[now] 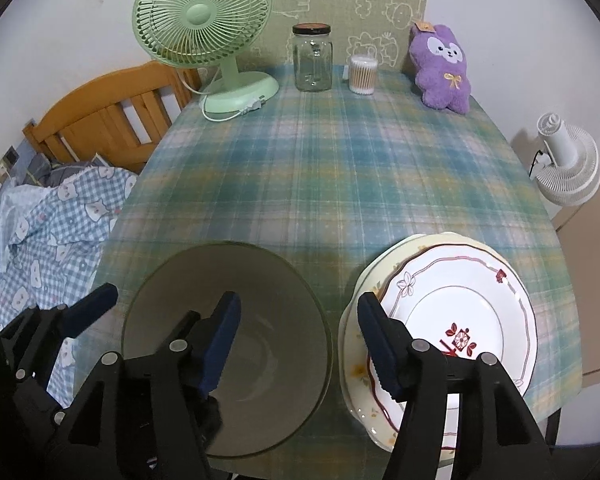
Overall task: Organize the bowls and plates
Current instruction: 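Tilt the grey bowl upright with both grippers above the table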
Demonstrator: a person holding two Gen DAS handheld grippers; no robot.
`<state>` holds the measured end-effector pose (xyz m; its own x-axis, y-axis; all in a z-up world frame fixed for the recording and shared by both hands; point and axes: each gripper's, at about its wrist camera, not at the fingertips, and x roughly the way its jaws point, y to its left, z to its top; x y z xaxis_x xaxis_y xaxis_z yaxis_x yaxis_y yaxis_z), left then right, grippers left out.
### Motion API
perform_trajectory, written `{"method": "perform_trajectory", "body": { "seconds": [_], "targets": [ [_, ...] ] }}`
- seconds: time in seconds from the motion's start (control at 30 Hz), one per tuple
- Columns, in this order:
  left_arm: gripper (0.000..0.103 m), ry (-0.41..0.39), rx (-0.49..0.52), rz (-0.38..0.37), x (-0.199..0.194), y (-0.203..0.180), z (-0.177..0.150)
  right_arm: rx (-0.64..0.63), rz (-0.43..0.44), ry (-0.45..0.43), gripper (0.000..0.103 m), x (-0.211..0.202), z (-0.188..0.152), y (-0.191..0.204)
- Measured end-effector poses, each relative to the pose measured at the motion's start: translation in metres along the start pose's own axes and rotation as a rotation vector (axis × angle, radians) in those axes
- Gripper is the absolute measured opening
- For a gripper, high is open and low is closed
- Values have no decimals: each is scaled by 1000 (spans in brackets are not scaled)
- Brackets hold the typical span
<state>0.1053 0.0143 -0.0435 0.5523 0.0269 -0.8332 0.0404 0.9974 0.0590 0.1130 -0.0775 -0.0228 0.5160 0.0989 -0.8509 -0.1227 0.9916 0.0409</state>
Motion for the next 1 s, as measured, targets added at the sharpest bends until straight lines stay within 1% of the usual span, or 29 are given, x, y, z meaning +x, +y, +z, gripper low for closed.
{"method": "perform_trajectory", "body": {
  "seconds": [0.13, 0.3, 0.4, 0.43, 0.5, 0.63, 0.67, 0.7, 0.73, 0.8, 0.9, 1.0],
  "targets": [
    [77, 7, 10, -16, 6, 0, 0, -1, -10, 26, 65, 8, 0, 0],
    [77, 33, 0, -53, 18, 1, -1, 10, -8, 63, 65, 23, 1, -2],
    [77, 41, -12, -62, 23, 1, -1, 27, -2, 71, 65, 30, -1, -4],
    [77, 42, -14, -55, 24, 1, -2, 33, 5, 74, 65, 32, -2, -5],
    [74, 48, -19, -36, 25, 1, -3, 45, 14, 91, 65, 37, -3, -7],
    [70, 74, -35, -61, 32, 3, -2, 75, 26, 118, 64, 46, -2, -11],
    [67, 79, -33, -62, 33, 3, -1, 83, 24, 123, 64, 47, -3, -11],
    [66, 85, -29, -63, 35, 2, -1, 90, 21, 128, 63, 48, -3, -12],
    [64, 90, -26, -66, 37, 2, 0, 99, 19, 132, 59, 50, -4, -12],
    [63, 92, -25, -72, 37, 1, -1, 111, 33, 134, 55, 51, -4, -13],
    [58, 97, -8, -87, 36, -3, -3, 114, 50, 159, 49, 55, -6, -11],
    [57, 97, -18, -97, 36, -2, -3, 124, 72, 165, 48, 58, -7, -10]
  ]
}}
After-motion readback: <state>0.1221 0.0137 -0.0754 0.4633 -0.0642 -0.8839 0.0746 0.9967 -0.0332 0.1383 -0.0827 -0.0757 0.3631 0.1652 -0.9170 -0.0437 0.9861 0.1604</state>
